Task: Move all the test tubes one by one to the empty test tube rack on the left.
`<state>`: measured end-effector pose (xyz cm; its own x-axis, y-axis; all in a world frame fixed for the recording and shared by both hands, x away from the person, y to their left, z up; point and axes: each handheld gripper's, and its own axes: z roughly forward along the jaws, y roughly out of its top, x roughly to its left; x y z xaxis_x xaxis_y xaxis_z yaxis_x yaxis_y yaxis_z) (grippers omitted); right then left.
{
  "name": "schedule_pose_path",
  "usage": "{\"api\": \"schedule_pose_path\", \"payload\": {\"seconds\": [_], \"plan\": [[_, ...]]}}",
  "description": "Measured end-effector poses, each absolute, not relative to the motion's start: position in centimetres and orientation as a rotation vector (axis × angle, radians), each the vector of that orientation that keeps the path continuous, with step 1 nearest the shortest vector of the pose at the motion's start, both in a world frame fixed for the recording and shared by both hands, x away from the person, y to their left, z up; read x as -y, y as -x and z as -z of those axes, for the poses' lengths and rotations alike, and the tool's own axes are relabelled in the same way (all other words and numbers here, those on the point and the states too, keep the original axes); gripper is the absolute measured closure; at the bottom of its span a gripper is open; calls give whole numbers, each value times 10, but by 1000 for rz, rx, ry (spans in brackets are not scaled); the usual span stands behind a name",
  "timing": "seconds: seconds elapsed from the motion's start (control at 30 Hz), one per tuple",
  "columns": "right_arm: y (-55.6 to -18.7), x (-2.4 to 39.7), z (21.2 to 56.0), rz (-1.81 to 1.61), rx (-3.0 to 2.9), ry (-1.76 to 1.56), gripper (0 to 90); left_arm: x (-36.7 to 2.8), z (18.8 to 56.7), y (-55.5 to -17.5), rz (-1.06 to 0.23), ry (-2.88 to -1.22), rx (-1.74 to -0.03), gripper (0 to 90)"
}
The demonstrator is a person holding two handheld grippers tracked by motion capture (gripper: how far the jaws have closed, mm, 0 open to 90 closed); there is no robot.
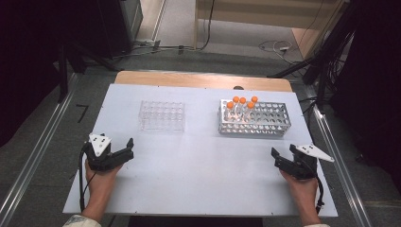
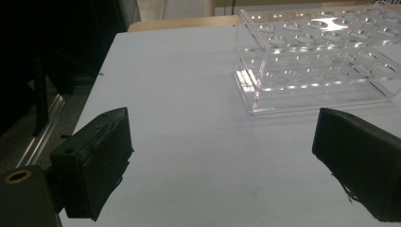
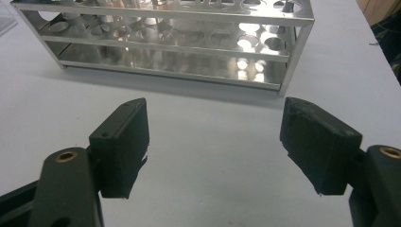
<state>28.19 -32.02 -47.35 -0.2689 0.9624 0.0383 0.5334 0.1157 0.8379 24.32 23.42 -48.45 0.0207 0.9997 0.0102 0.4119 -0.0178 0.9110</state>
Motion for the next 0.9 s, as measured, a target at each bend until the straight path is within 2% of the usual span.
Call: {"api": "schedule_pose_path", "payload": {"seconds": [0.47,0.9], "plan": [[-285,315,467,-1082,-1853,-1425,234,-233,486,-248,-966,-1524,-1502,67],[-295,291,459,-1143,-1866,-1372,234,-234,485,-248,-974,-1519,-1505,67]]}}
